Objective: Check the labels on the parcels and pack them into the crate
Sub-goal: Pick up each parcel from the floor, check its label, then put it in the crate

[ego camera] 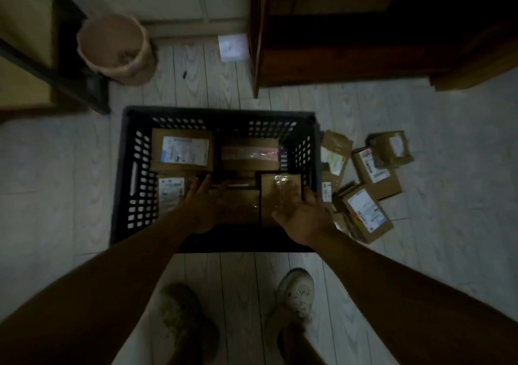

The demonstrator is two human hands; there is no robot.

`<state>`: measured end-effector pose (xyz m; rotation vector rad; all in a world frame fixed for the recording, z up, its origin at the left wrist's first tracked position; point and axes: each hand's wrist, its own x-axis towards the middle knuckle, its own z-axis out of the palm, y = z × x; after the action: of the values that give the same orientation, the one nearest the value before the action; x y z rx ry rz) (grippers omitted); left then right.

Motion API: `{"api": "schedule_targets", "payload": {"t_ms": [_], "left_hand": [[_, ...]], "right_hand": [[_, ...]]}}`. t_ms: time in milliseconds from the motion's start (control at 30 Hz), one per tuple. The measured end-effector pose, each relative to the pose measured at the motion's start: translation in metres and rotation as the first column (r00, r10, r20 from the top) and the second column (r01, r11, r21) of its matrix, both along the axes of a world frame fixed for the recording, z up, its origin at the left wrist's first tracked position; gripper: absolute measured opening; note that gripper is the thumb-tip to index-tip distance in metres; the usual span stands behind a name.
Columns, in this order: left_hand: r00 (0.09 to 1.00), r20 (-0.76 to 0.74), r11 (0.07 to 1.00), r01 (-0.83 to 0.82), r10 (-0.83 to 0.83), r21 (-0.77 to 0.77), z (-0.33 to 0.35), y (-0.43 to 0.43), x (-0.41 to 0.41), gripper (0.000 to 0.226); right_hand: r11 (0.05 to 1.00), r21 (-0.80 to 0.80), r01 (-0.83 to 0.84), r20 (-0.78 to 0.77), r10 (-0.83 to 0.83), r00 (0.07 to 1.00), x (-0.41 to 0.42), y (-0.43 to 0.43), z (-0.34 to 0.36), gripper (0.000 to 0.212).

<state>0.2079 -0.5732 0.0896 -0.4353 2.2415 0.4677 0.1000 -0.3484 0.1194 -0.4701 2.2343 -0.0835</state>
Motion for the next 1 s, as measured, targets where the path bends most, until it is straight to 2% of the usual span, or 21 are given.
{"api": "schedule_targets", "payload": {"t_ms": [133, 267, 367, 500, 700, 833, 1000], "left_hand": [[0.998, -0.064, 0.999, 0.025, -0.027, -0.021, 0.123, 0.025, 0.007, 0.076], [0.973, -0.174, 0.989, -0.151, 0.150, 0.013, 0.229, 0.055, 0.027, 0.083], [0.971, -0.238, 0.999, -0.034, 0.028, -0.022, 0.290, 0.076, 0.033, 0.089], [0.964, -0.261, 0.998, -0.053, 0.058, 0.027, 0.351, 0.113, 0.021, 0.088], [0.903, -0.421, 0.989, -0.027, 0.086, 0.145, 0.426, 0.177, -0.001, 0.082], [0.898, -0.438, 0.986, 0.023, 0.051, 0.164, 0.462, 0.215, -0.021, 0.082], [0.893, -0.448, 0.989, 0.034, 0.036, 0.146, 0.482, 0.270, -0.065, 0.082]], "right_hand": [[1.000, -0.026, -0.011, -0.026, 0.010, 1.000, -0.010, 0.022, 0.113, 0.080], [0.996, -0.087, -0.017, -0.062, 0.011, 0.998, -0.009, 0.047, 0.212, 0.073], [0.991, -0.135, 0.014, -0.121, -0.030, 0.992, -0.007, 0.071, 0.274, 0.070], [0.992, -0.119, 0.047, -0.241, -0.075, 0.968, 0.000, 0.121, 0.342, 0.076], [0.993, -0.016, 0.118, -0.398, -0.114, 0.910, 0.018, 0.213, 0.422, 0.076], [0.988, 0.011, 0.155, -0.439, -0.134, 0.888, 0.011, 0.255, 0.457, 0.079], [0.990, -0.029, 0.135, -0.442, -0.134, 0.887, -0.018, 0.307, 0.472, 0.079]]}}
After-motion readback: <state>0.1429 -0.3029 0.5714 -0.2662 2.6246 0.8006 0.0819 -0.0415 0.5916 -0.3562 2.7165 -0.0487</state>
